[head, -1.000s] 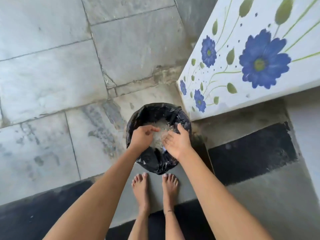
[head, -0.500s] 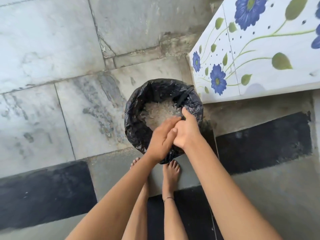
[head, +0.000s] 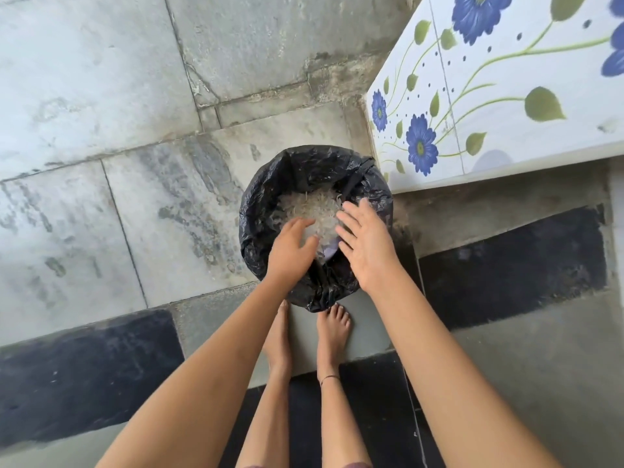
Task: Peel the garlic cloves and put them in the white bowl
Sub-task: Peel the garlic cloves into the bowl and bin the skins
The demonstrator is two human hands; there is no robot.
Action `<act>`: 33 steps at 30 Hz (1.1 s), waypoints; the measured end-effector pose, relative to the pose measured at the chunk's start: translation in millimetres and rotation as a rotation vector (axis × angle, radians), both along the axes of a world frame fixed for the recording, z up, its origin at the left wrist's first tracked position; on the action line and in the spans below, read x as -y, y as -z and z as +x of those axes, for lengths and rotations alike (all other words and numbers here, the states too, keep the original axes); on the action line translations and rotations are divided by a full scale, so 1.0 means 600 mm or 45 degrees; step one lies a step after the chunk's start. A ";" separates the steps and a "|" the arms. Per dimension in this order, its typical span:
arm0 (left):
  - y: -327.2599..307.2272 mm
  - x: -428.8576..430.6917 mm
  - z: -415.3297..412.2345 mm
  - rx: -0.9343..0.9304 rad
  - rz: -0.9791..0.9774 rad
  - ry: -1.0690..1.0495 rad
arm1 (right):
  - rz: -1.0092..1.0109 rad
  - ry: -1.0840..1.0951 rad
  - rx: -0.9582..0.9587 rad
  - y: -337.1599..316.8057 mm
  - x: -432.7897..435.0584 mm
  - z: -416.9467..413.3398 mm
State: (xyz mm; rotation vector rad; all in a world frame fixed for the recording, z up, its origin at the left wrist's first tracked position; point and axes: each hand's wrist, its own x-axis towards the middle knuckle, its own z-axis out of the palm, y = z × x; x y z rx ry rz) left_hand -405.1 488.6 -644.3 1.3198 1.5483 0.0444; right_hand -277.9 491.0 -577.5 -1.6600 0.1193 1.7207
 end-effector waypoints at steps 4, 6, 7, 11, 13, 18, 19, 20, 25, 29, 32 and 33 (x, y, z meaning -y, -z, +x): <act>-0.074 -0.011 -0.009 -0.024 0.096 -0.082 | -0.040 -0.570 0.729 -0.011 0.040 0.004; -0.118 -0.011 -0.015 -0.061 0.141 -0.027 | 0.036 -0.871 0.964 -0.038 0.060 0.012; -0.150 -0.010 -0.018 -0.076 0.179 0.015 | 0.088 -0.936 1.041 -0.063 0.068 0.015; -0.284 -0.002 -0.028 -0.118 0.293 0.167 | 0.244 -1.053 1.156 -0.177 0.086 0.015; -0.371 0.010 -0.032 -0.097 0.326 0.268 | 0.262 -1.039 1.144 -0.258 0.102 0.007; -0.600 0.054 -0.039 -0.051 0.548 0.418 | 0.381 -0.978 1.344 -0.474 0.169 -0.012; -0.650 0.069 -0.041 -0.039 0.591 0.426 | 0.432 -0.921 1.397 -0.525 0.189 -0.012; -0.689 0.081 -0.044 -0.017 0.642 0.430 | 0.487 -0.847 1.434 -0.568 0.207 -0.011; -0.866 0.147 -0.034 0.101 0.948 0.469 | 0.709 -0.463 1.736 -0.758 0.329 0.017; -0.967 0.229 0.019 0.248 1.170 0.618 | 0.786 -0.202 1.938 -0.857 0.452 0.046; -1.016 0.305 0.083 0.370 1.259 0.766 | 0.784 -0.001 2.107 -0.905 0.555 0.076; -1.028 0.332 0.103 0.397 1.277 0.808 | 0.750 0.059 2.142 -0.913 0.592 0.086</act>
